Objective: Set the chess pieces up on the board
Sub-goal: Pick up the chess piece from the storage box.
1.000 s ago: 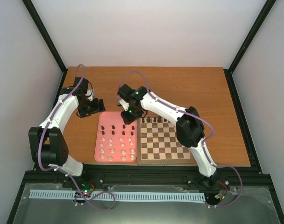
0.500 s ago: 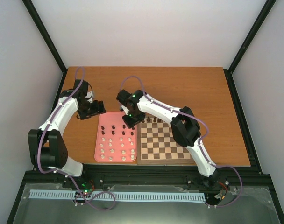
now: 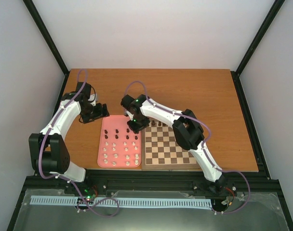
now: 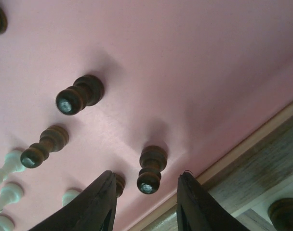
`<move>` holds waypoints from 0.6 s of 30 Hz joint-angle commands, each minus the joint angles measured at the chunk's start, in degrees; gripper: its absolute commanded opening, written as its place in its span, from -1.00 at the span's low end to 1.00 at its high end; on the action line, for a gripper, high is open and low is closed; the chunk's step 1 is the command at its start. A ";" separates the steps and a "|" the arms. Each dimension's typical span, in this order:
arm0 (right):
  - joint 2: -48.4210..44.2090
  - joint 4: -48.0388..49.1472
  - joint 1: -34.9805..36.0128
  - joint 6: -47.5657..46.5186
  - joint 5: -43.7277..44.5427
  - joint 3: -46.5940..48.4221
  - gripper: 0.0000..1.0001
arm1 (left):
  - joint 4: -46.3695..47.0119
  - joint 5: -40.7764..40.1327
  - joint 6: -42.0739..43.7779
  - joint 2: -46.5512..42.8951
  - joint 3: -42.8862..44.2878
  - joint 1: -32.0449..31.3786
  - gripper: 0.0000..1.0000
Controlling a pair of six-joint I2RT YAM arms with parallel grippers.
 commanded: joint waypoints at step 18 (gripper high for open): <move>3.49 -0.99 -1.31 -1.64 -1.39 2.87 -0.78 | 0.42 0.30 -0.15 1.25 2.35 -0.07 0.99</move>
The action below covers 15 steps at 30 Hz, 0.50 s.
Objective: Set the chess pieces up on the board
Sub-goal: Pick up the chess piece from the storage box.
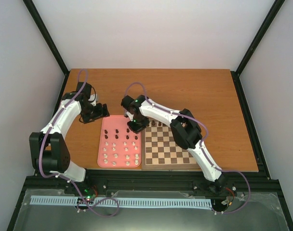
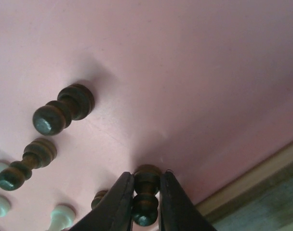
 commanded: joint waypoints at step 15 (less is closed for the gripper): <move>-9.82 -0.71 -2.12 -0.17 2.93 6.70 -0.95 | 0.10 -0.60 0.05 0.90 2.76 -0.09 0.99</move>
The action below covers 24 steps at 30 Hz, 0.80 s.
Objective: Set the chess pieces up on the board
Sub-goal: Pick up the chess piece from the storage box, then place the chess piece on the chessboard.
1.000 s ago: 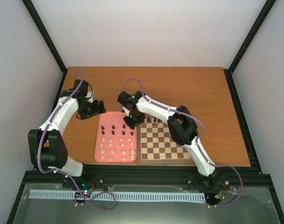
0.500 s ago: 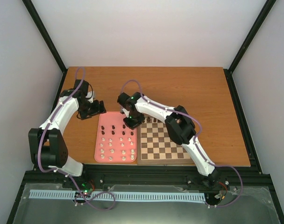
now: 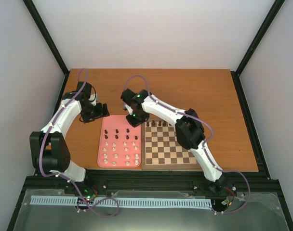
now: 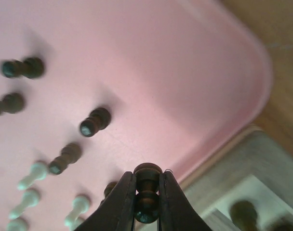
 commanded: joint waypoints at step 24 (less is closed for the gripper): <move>-44.23 7.78 -29.77 6.29 2.37 -50.95 -0.94 | -0.06 -0.22 0.38 1.19 3.75 -0.05 0.99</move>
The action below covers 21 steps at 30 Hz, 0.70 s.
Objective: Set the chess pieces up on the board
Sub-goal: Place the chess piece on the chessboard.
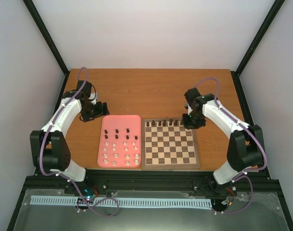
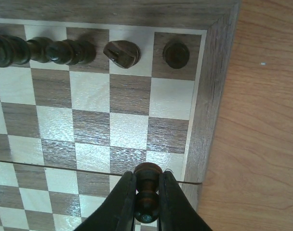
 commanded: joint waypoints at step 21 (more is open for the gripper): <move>6.05 9.34 -2.90 -0.81 1.12 -2.77 -0.90 | -0.42 -1.17 0.84 0.29 2.61 -0.13 0.99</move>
